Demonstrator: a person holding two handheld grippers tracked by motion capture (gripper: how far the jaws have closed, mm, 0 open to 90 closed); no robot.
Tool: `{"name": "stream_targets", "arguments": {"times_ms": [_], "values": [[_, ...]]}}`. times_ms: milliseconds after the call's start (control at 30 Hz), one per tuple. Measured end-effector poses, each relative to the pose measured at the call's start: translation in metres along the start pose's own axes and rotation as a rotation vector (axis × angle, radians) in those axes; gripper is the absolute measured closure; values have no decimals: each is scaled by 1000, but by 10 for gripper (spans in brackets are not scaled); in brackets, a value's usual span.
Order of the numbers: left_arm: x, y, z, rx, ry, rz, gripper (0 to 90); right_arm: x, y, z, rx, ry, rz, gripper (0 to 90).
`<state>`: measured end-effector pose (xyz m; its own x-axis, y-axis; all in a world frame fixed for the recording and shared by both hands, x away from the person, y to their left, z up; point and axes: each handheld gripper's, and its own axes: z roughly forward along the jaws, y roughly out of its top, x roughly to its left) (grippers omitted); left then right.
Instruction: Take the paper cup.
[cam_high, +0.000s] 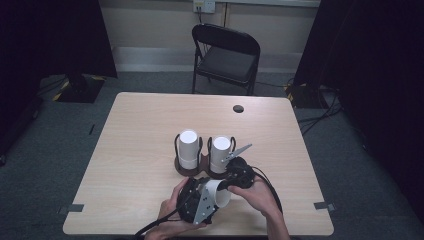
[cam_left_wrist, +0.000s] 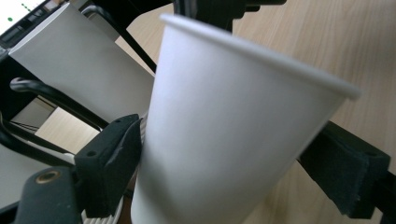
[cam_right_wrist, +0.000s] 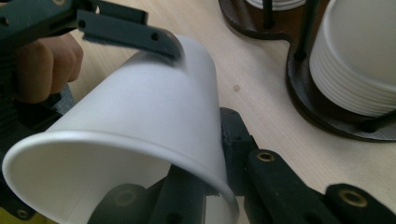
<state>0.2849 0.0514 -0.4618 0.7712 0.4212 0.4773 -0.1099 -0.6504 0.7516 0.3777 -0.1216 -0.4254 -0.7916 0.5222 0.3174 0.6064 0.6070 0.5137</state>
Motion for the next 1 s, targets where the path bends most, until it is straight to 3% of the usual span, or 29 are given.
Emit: {"name": "stream_targets", "arguments": {"times_ms": [367,533,633,867,1000], "values": [[-5,7,3,-19,24,28,183,6,8,8,37,-4,20,884],[-4,8,3,-27,20,2,179,8,9,10,37,-11,22,888],[-3,7,2,-49,17,-37,183,8,9,10,32,-4,25,891],[0,6,3,-43,3,-61,185,11,9,10,30,-26,28,894],[0,8,2,-29,10,-47,186,11,9,9,27,-21,33,895]]}}
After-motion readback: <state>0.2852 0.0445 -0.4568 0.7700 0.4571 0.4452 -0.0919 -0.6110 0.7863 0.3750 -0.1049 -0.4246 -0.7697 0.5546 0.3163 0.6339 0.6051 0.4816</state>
